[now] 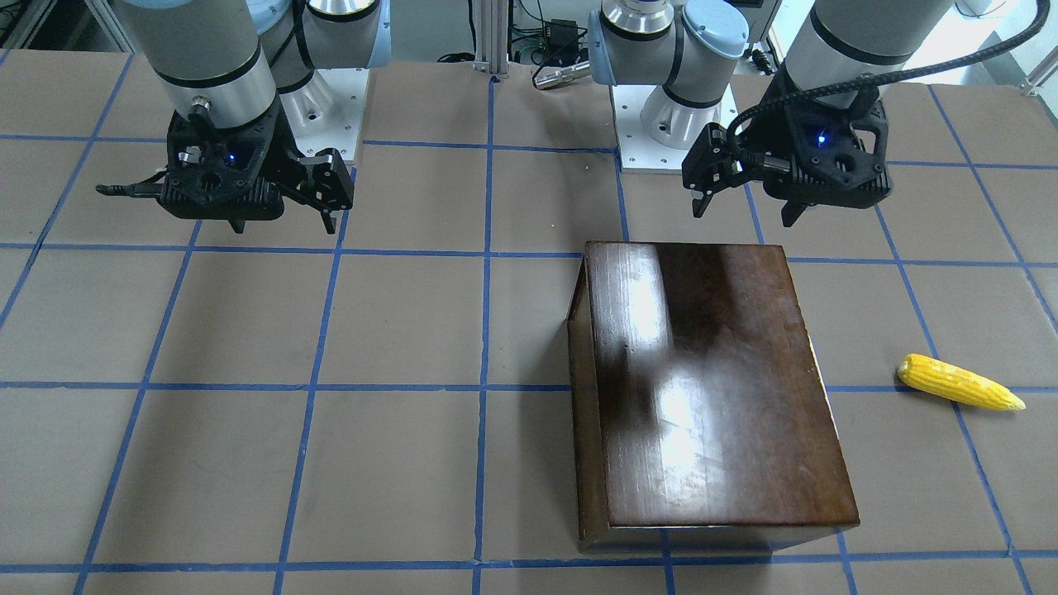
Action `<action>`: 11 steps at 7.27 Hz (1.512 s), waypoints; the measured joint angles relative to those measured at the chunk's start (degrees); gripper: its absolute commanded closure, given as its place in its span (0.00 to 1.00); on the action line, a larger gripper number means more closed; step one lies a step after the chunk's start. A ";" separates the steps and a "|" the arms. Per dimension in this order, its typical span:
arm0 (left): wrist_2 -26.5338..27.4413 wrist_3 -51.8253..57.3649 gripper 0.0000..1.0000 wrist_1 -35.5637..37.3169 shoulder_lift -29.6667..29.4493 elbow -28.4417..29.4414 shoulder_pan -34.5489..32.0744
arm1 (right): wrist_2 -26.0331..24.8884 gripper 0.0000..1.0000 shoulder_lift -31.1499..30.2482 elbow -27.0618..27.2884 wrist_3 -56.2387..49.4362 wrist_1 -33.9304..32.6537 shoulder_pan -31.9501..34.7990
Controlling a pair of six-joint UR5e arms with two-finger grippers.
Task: Open drawer and put corn inside
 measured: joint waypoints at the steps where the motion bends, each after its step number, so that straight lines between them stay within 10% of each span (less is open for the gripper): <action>1: 0.05 0.00 0.00 -0.01 -0.06 -0.12 -0.05 | 0.00 0.00 0.00 0.00 0.00 0.00 0.00; 11: 1.33 1.75 0.00 1.54 0.63 0.48 3.04 | 0.00 0.00 0.00 0.00 0.00 0.00 0.00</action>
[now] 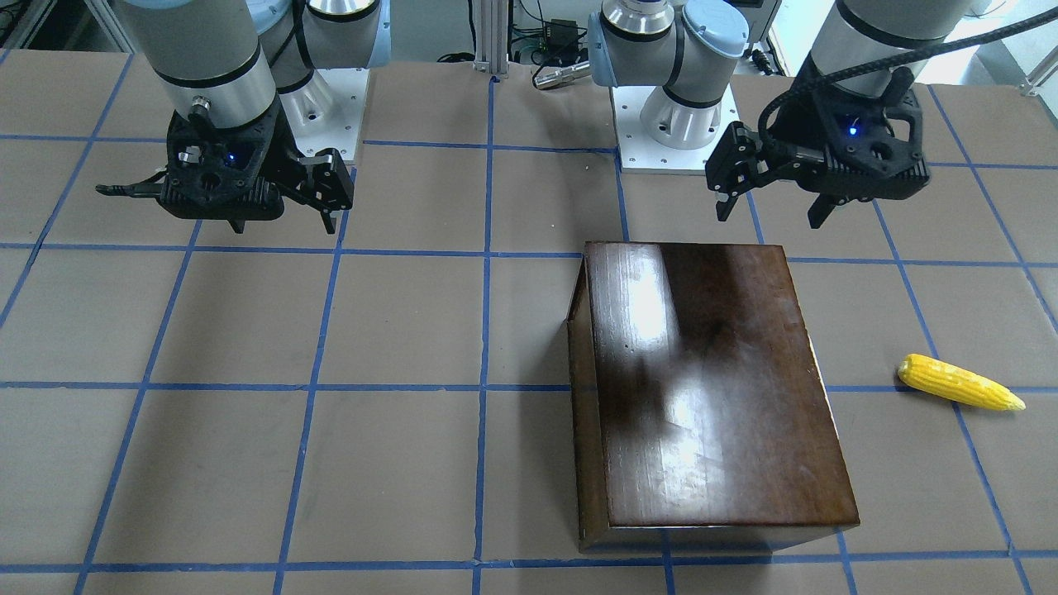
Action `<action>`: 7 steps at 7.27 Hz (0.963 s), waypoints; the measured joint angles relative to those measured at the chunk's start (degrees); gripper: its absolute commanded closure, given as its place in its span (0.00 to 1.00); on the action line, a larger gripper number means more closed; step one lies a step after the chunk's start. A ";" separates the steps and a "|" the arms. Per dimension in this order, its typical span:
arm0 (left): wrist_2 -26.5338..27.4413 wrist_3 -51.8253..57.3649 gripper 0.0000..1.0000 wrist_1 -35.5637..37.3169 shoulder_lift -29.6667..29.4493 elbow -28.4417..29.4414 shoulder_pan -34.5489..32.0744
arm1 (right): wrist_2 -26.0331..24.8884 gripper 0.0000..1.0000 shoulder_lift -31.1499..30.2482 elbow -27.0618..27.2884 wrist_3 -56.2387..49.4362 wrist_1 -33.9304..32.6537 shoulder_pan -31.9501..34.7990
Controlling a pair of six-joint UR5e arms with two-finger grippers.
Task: Open drawer and put corn inside
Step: 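Move the left gripper down beside the cabinet toward the white drawer handle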
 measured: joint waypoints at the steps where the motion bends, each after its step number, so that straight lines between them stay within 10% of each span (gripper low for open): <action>1: 0.20 3.07 0.00 -0.81 -0.45 0.20 2.99 | 0.00 0.00 0.00 0.00 0.00 0.00 0.00; 7: -0.59 22.71 0.00 -1.08 -5.69 -1.76 14.44 | 0.00 0.00 0.00 0.00 0.00 0.00 0.00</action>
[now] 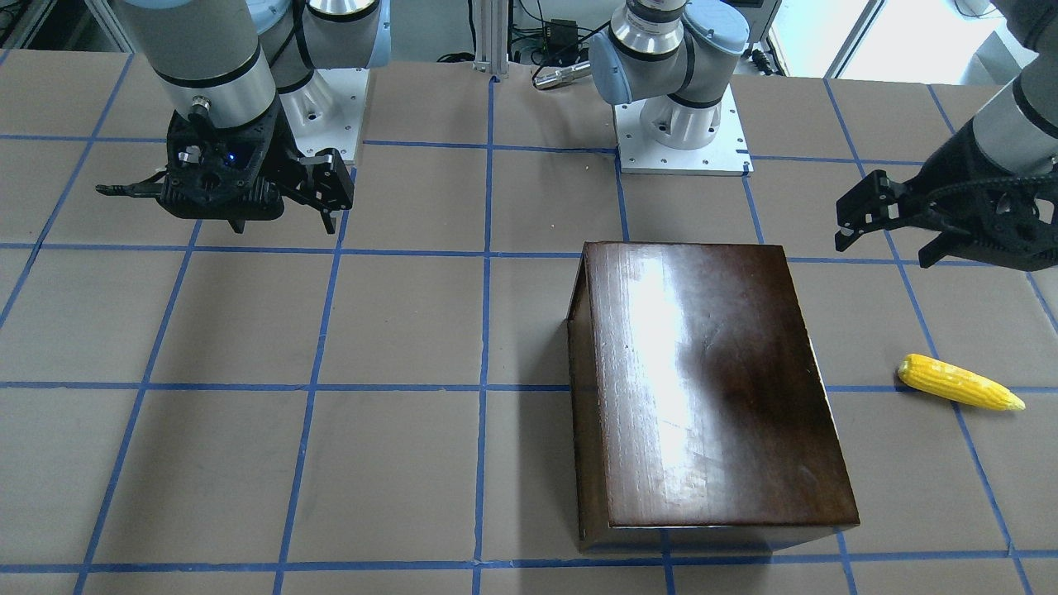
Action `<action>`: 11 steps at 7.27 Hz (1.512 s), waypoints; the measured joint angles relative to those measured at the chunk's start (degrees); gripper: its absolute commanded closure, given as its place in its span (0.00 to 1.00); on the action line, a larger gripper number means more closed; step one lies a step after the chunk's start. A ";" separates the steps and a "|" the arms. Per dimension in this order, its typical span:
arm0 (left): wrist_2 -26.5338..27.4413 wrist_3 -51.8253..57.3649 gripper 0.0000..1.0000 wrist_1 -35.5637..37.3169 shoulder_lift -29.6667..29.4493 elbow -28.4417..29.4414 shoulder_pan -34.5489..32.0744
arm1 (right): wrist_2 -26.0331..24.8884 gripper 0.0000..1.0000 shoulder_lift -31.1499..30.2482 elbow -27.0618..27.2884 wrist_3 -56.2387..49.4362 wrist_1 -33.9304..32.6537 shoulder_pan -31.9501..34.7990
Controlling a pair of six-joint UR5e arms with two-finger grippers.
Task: Open drawer and put corn inside
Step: 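Move the left gripper down beside the cabinet toward the white drawer handle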
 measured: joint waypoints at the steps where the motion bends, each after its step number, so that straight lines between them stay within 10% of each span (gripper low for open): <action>1: -1.08 0.69 0.00 0.39 -0.92 -1.15 0.09 | 0.00 0.00 0.00 0.00 0.00 0.00 0.00; 11: -4.63 6.76 0.00 13.73 -11.17 -2.13 4.02 | 0.00 0.00 0.00 0.00 0.00 0.00 0.00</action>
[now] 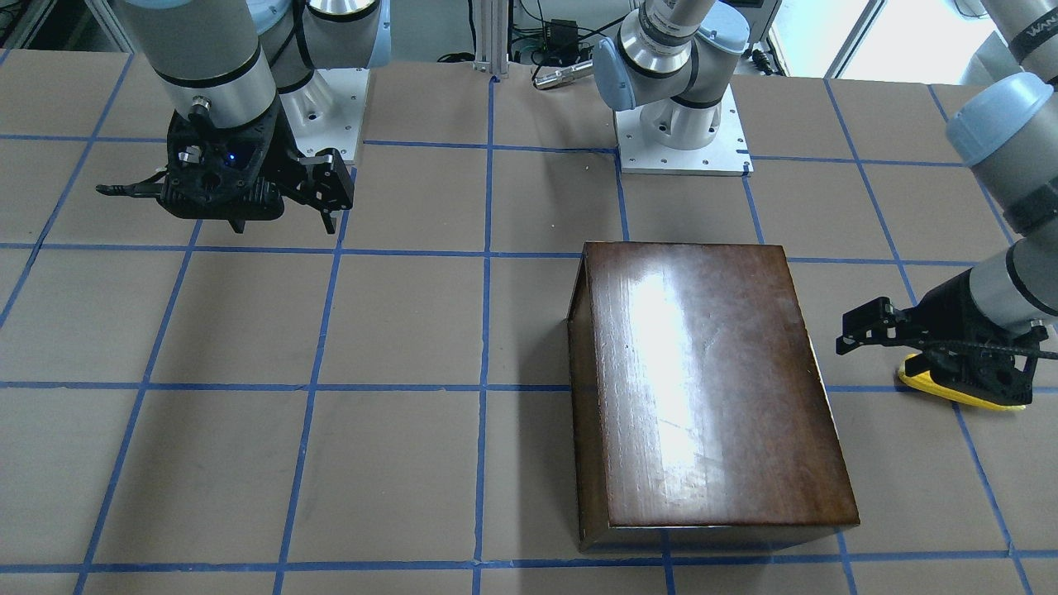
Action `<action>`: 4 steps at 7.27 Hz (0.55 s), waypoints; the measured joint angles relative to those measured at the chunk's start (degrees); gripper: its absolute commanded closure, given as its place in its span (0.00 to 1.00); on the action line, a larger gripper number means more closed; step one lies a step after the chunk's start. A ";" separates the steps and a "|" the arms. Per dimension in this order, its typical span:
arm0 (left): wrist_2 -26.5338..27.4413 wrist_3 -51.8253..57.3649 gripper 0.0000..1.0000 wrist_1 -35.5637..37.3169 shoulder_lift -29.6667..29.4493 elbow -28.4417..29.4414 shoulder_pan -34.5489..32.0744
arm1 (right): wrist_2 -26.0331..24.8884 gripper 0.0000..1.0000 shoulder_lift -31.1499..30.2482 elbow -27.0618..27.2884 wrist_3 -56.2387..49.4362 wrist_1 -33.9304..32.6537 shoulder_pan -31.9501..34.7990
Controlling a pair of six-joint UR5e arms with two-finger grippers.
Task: Open drawer and put corn inside
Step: 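Close the left gripper around the white drawer handle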
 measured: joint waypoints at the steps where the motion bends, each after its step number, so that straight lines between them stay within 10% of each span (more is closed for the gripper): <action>1: -0.36 -0.34 0.00 0.44 -0.57 -0.16 0.01 | 0.00 0.00 0.00 0.00 0.00 0.00 0.00; 4: -2.37 -0.60 0.00 0.72 -1.67 -0.29 0.04 | 0.00 0.00 0.00 0.00 0.00 0.00 0.00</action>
